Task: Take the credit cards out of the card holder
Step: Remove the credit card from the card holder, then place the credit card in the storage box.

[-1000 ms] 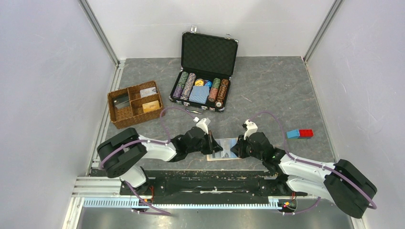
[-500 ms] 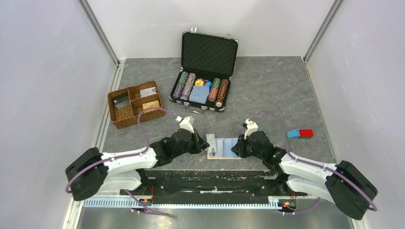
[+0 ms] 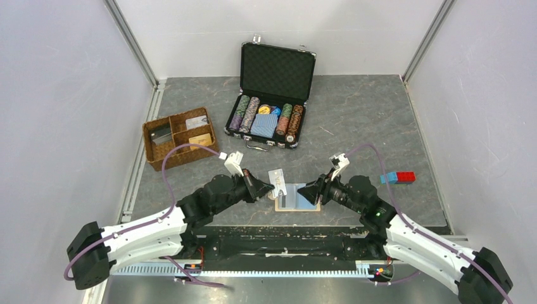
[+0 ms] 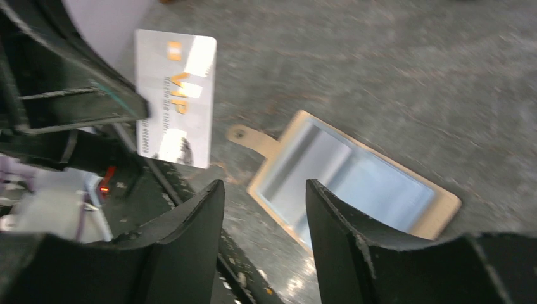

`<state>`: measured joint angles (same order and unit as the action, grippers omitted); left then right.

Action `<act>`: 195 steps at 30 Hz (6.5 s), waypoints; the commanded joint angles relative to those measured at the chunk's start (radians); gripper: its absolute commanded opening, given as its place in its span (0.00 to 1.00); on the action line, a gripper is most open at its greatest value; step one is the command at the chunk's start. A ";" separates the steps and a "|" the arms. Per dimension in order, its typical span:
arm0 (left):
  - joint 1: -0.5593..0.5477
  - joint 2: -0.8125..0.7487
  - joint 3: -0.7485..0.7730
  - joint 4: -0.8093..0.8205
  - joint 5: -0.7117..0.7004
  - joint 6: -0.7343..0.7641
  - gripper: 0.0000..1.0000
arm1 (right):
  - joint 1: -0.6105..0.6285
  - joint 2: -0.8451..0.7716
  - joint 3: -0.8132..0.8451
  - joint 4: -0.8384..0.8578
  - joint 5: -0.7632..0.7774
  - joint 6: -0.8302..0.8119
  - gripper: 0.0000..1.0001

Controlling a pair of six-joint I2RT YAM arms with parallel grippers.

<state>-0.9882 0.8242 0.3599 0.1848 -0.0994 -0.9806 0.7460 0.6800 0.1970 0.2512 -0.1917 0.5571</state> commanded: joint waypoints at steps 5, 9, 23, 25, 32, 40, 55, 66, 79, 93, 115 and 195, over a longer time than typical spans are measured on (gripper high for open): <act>0.002 -0.025 -0.039 0.239 0.160 0.031 0.02 | -0.003 0.051 -0.076 0.425 -0.251 0.219 0.56; 0.002 -0.014 -0.050 0.279 0.175 0.017 0.02 | -0.004 0.088 -0.095 0.523 -0.286 0.249 0.55; 0.002 0.051 -0.056 0.347 0.204 0.002 0.13 | -0.004 0.163 -0.146 0.720 -0.357 0.284 0.06; 0.002 0.033 -0.031 0.259 0.194 0.035 0.31 | -0.005 0.159 -0.128 0.656 -0.389 0.236 0.00; 0.002 -0.097 0.131 -0.250 0.108 0.220 0.60 | -0.010 0.100 -0.061 0.341 -0.488 0.016 0.00; 0.002 -0.044 0.306 -0.478 0.284 0.380 0.65 | -0.008 0.131 -0.083 0.321 -0.704 -0.052 0.00; 0.002 0.140 0.387 -0.424 0.516 0.454 0.38 | -0.008 0.125 -0.091 0.338 -0.741 -0.043 0.00; 0.003 0.176 0.359 -0.375 0.585 0.447 0.03 | -0.008 0.122 -0.081 0.330 -0.728 -0.042 0.02; 0.054 -0.046 0.368 -0.499 -0.019 0.435 0.02 | -0.010 -0.100 0.053 -0.113 -0.184 -0.158 0.87; 0.666 -0.042 0.479 -0.568 -0.143 0.401 0.02 | -0.010 -0.134 0.066 -0.200 0.012 -0.198 0.98; 1.309 0.329 0.371 -0.155 0.443 0.227 0.02 | -0.010 -0.094 0.151 -0.275 0.051 -0.277 0.98; 1.292 1.027 0.679 0.174 0.501 0.184 0.12 | -0.020 0.097 0.336 -0.335 0.138 -0.355 0.98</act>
<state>0.3126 1.8362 0.9932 0.3325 0.3714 -0.8097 0.7322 0.7807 0.4751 -0.0990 -0.0700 0.2180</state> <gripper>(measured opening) 0.105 0.979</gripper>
